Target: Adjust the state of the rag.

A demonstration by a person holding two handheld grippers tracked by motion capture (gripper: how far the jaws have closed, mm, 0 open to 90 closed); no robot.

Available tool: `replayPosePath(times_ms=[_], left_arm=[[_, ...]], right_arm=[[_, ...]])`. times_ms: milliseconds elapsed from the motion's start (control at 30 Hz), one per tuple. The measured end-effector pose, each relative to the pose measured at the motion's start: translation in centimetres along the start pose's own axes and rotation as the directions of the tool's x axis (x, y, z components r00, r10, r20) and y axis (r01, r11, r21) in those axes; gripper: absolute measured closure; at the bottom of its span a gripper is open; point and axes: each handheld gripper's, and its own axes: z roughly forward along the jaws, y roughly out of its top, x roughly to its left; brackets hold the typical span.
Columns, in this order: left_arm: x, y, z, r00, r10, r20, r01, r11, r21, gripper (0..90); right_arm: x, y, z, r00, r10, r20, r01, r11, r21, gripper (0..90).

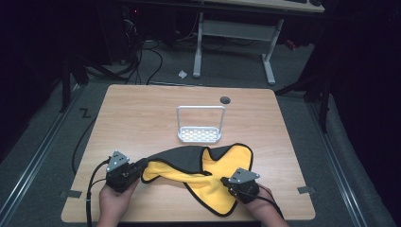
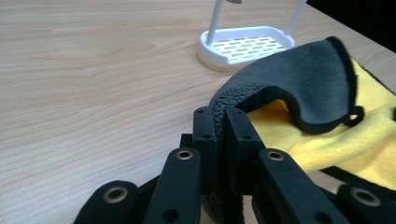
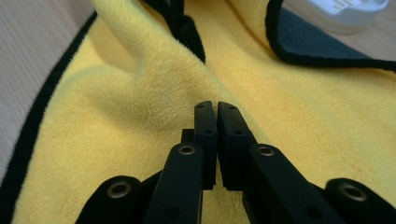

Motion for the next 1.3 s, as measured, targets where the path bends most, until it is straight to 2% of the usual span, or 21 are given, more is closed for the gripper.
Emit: replayPosePath(times_ms=[33, 100, 167, 233, 267, 367, 467, 533, 567, 600, 667, 700, 800, 867, 933, 1033, 1100, 1167, 1200, 1233, 1300], left_arm=[[-0.4, 0.2, -0.3, 0.9999, 0.002, 0.016, -0.002, 0.9999, -0.010, 83.5], [-1.4, 0.8, -0.9, 0.9985, 0.018, 0.052, -0.016, 0.9994, -0.031, 83.5], [-2.4, 1.3, -1.4, 0.9960, 0.042, 0.078, -0.039, 0.9983, -0.043, 83.5], [-3.0, 1.5, -1.6, 0.9931, 0.037, 0.111, -0.032, 0.9982, -0.051, 83.5], [-3.2, 1.6, -1.5, 0.9916, 0.035, 0.124, -0.029, 0.9982, -0.052, 83.5], [-3.1, 1.4, -0.9, 0.9913, 0.040, 0.126, -0.036, 0.9988, -0.032, 83.4], [-1.7, 0.3, 0.7, 0.9943, 0.000, 0.106, -0.004, 0.9994, 0.035, 83.3], [-0.2, -0.8, 2.0, 0.9955, -0.042, 0.085, 0.030, 0.9905, 0.134, 82.4], [0.4, -1.5, 2.6, 0.9948, -0.068, 0.076, 0.054, 0.9821, 0.181, 82.4], [1.1, -2.3, 3.1, 0.9917, -0.106, 0.073, 0.086, 0.9677, 0.237, 81.8], [1.2, -2.9, 3.3, 0.9925, -0.107, 0.059, 0.088, 0.9598, 0.267, 79.0], [1.1, -2.9, 3.2, 0.9944, -0.094, 0.049, 0.077, 0.9610, 0.265, 76.0], [0.3, -2.3, 2.6, 0.9988, -0.045, 0.020, 0.040, 0.9774, 0.208, 63.5], [-0.5, -1.7, 2.2, 0.9998, 0.010, 0.014, -0.012, 0.9869, 0.161, 62.3], [-1.5, -1.3, 2.4, 0.9979, 0.062, 0.022, -0.064, 0.9887, 0.136, 60.0], [-2.7, -0.9, 3.9, 0.9932, 0.095, 0.068, -0.103, 0.9867, 0.126, 60.1], [-3.7, -0.8, 5.2, 0.9882, 0.127, 0.086, -0.138, 0.9801, 0.142, 62.7], [-4.5, -1.1, 6.5, 0.9813, 0.176, 0.078, -0.188, 0.9651, 0.183, 67.2], [-4.6, -1.4, 7.0, 0.9810, 0.182, 0.067, -0.193, 0.9571, 0.217, 71.2], [-4.5, -1.7, 7.4, 0.9813, 0.179, 0.070, -0.191, 0.9515, 0.241, 71.2], [-4.4, -2.0, 7.4, 0.9820, 0.175, 0.071, -0.187, 0.9533, 0.237, 73.2]], right_arm=[[-0.1, -0.1, 0.6, 0.9998, -0.004, 0.017, 0.004, 0.999, 0.035, 87.8], [-0.4, -0.3, 0.7, 0.9996, -0.008, 0.029, 0.006, 0.999, 0.043, 87.9], [-1.3, -0.6, 0.6, 0.9989, 0.020, 0.043, -0.022, 0.999, 0.042, 88.0], [-2.3, -1.0, 0.4, 0.9964, 0.035, 0.077, -0.039, 0.998, 0.043, 88.3], [-3.4, -1.5, 0.1, 0.9918, 0.053, 0.116, -0.059, 0.997, 0.049, 88.4], [-4.6, -2.0, -0.1, 0.9852, 0.085, 0.149, -0.093, 0.994, 0.050, 88.4], [-5.6, -2.5, -0.4, 0.9809, 0.135, 0.140, -0.141, 0.989, 0.034, 88.4], [-5.5, -2.5, -0.4, 0.9803, 0.137, 0.143, -0.143, 0.989, 0.034, 88.4], [-5.3, -2.4, -0.4, 0.9811, 0.129, 0.144, -0.136, 0.990, 0.037, 88.4], [-5.2, -2.4, -0.4, 0.9823, 0.124, 0.141, -0.131, 0.991, 0.039, 88.4], [-5.0, -2.4, -0.5, 0.9844, 0.113, 0.135, -0.120, 0.992, 0.042, 88.3], [-4.8, -2.4, -0.6, 0.9842, 0.112, 0.137, -0.119, 0.992, 0.044, 88.0], [-5.0, -2.3, -0.8, 0.9826, 0.126, 0.136, -0.130, 0.991, 0.017, 83.3], [-5.1, -2.2, -0.9, 0.9805, 0.140, 0.138, -0.141, 0.990, 0.000, 82.5], [-5.4, -2.1, -0.9, 0.9773, 0.162, 0.136, -0.160, 0.987, -0.024, 82.3], [-5.8, -1.7, -0.4, 0.9719, 0.184, 0.147, -0.180, 0.983, -0.039, 78.4], [-6.4, -1.2, 0.2, 0.9617, 0.227, 0.154, -0.221, 0.974, -0.055, 76.9], [-6.9, -0.7, 0.7, 0.9548, 0.237, 0.180, -0.230, 0.971, -0.061, 79.3], [-7.6, -0.2, 1.3, 0.9483, 0.256, 0.187, -0.249, 0.967, -0.060, 81.0], [-7.6, -0.2, 1.3, 0.9483, 0.256, 0.187, -0.249, 0.967, -0.060, 81.0], [-8.1, -0.1, 2.0, 0.9487, 0.253, 0.190, -0.248, 0.968, -0.047, 80.6]])
